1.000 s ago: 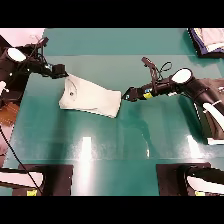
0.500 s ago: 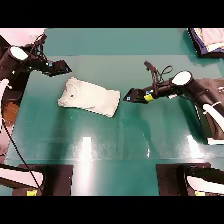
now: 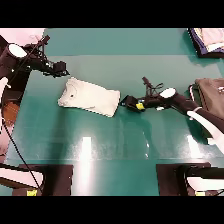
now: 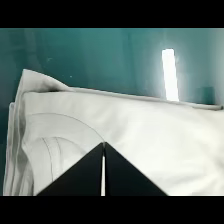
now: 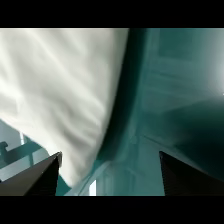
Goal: Fold the shirts.
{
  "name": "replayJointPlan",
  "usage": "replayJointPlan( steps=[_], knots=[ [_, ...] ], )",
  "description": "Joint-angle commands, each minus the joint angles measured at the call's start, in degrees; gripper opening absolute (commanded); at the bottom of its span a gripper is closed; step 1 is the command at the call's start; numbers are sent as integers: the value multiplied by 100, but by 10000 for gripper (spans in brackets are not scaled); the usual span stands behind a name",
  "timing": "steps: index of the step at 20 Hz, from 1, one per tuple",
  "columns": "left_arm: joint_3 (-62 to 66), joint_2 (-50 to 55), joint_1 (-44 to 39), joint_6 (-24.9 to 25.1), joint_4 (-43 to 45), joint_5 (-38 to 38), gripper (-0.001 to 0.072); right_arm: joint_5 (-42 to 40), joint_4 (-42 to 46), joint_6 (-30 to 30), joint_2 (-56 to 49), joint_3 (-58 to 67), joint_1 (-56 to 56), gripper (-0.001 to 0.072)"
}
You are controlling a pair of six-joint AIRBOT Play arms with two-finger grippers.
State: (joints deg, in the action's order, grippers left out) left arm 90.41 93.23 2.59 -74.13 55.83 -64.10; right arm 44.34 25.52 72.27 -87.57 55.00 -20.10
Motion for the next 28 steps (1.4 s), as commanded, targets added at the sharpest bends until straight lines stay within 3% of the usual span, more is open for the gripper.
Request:
replayJointPlan(
  steps=[1, 6, 8, 9, 11, 15, 24, 28],
  knots=[
    [4, 4, 0, 184, -52, -262, 35, -142, -413, -190, -748, 614, -452, 693],
    [4, 4, 0, 258, -55, -675, 35, -365, -1248, -433, -1784, 1707, -909, 667],
    [4, 4, 0, 258, -57, -868, 35, -372, -1228, -466, -2035, 2109, -1056, 504],
    [4, 4, 0, 258, -57, -966, 35, -369, -1226, -599, -2105, 2282, -1106, 379],
    [4, 4, 0, 258, -66, -1117, 35, -358, -1211, -955, -2127, 2577, -1156, 24],
    [4, 2, 0, 254, -341, -1207, 24, -243, -612, -911, -1694, 2844, -807, 11],
    [7, 2, -605, 240, -743, -820, 23, 981, 2518, 597, 485, 2844, 2133, 10],
    [7, -70, -1043, -114, -356, -269, 23, 1008, 2702, 616, 984, 2846, 3753, 10]
  ],
)
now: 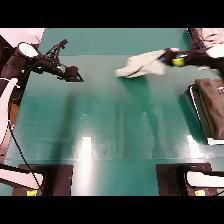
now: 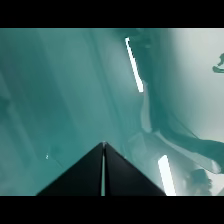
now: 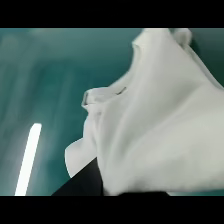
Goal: Fold the shirts.
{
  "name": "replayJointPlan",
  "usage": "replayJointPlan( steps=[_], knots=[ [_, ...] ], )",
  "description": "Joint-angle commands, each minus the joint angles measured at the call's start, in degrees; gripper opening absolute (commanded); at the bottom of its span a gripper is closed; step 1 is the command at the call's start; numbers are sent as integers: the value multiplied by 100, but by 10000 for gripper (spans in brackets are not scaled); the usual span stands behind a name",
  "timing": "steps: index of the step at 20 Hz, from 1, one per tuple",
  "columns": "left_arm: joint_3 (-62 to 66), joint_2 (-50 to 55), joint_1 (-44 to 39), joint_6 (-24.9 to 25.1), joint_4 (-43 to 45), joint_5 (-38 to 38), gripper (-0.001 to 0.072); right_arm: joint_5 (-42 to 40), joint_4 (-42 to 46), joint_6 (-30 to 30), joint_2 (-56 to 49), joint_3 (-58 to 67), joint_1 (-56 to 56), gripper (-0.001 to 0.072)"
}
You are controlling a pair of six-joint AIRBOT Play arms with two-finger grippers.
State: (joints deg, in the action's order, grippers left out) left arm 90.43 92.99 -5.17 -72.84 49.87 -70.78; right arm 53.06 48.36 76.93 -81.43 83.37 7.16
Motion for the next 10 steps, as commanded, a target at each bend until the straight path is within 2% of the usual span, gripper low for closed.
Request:
replayJointPlan(
  steps=[1, 5, 10],
  knots=[
    [4, -81, -337, -240, 243, 466, 23, 138, 420, 146, 398, 9, 1357, 10],
    [4, -140, -501, -339, 245, 494, 24, -57, 313, -210, 398, 20, 2286, 10],
    [4, -140, -520, -387, 245, 452, 24, -15, 216, -522, 400, 603, 2669, 10]
  ],
)
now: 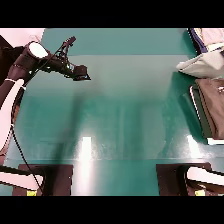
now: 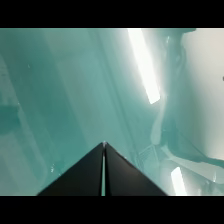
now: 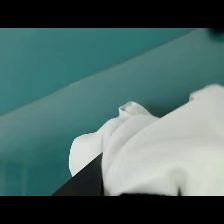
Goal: Fold the shirts.
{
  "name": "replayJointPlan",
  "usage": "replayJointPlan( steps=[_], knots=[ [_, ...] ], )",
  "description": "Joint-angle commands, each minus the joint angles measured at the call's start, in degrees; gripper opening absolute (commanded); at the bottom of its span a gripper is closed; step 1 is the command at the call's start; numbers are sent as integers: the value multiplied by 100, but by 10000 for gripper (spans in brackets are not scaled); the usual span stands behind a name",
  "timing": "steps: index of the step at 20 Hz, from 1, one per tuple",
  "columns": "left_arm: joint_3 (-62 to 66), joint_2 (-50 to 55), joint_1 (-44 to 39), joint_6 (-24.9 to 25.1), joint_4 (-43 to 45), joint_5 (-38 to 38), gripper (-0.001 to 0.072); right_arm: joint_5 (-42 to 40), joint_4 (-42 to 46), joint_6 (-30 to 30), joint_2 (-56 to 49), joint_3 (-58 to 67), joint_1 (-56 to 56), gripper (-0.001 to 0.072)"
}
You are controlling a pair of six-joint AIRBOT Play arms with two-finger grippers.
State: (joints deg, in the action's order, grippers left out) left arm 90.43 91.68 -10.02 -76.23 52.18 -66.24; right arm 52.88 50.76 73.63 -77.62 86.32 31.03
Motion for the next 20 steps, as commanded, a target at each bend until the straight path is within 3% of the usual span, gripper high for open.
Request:
replayJointPlan(
  steps=[1, 12, 20],
  knots=[
    [4, -9, -35, -46, 13, -39, 25, 87, -22, -221, 20, 568, 328, 9],
    [2, -9, -35, -26, 24, -238, 25, 2186, 505, -411, 26, 2533, 487, 10],
    [2, -9, -35, 170, 61, -380, 25, 2710, 2500, -184, 1379, 831, 501, 12]
  ],
)
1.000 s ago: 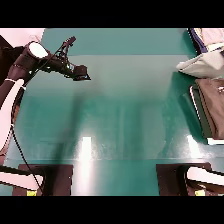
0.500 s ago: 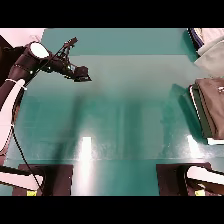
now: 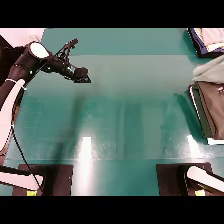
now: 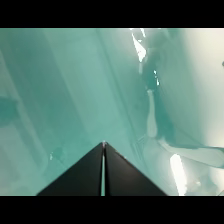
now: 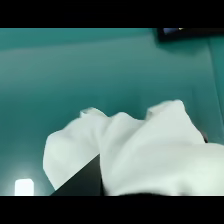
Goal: Fold the shirts.
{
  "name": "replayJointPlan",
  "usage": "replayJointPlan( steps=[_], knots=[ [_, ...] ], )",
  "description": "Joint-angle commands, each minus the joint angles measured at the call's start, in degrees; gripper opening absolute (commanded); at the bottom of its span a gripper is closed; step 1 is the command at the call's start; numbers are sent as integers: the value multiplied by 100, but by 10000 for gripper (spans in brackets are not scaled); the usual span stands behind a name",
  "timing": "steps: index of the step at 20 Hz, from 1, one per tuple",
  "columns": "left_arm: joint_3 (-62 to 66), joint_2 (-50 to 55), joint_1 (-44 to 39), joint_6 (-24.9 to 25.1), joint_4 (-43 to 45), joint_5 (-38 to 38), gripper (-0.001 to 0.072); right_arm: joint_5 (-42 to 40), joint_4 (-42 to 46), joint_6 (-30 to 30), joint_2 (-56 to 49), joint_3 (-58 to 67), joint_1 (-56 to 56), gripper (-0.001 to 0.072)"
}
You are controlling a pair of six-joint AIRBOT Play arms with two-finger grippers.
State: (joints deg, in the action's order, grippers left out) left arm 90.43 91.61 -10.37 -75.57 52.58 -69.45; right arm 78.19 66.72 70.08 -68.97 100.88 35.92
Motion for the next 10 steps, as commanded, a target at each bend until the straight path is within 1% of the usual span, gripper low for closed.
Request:
replayJointPlan(
  steps=[1, 3, 8, 9, 10],
  knots=[
    [2, -2, 0, 107, 20, -61, 25, 184, 1167, 254, 732, -898, 63, 12],
    [2, -2, 0, 107, 22, -66, 25, 232, 1462, 315, 1189, -1508, 306, 13],
    [2, -2, 0, 166, 20, -87, 26, 184, 1449, 363, 2000, -2857, 1357, 19],
    [2, -2, 0, 240, 20, -127, 25, 195, 1453, 396, 2085, -3084, 1519, 61],
    [2, -2, 0, 256, 22, -157, 25, 190, 1449, 402, 2135, -3279, 1639, 235]
  ],
)
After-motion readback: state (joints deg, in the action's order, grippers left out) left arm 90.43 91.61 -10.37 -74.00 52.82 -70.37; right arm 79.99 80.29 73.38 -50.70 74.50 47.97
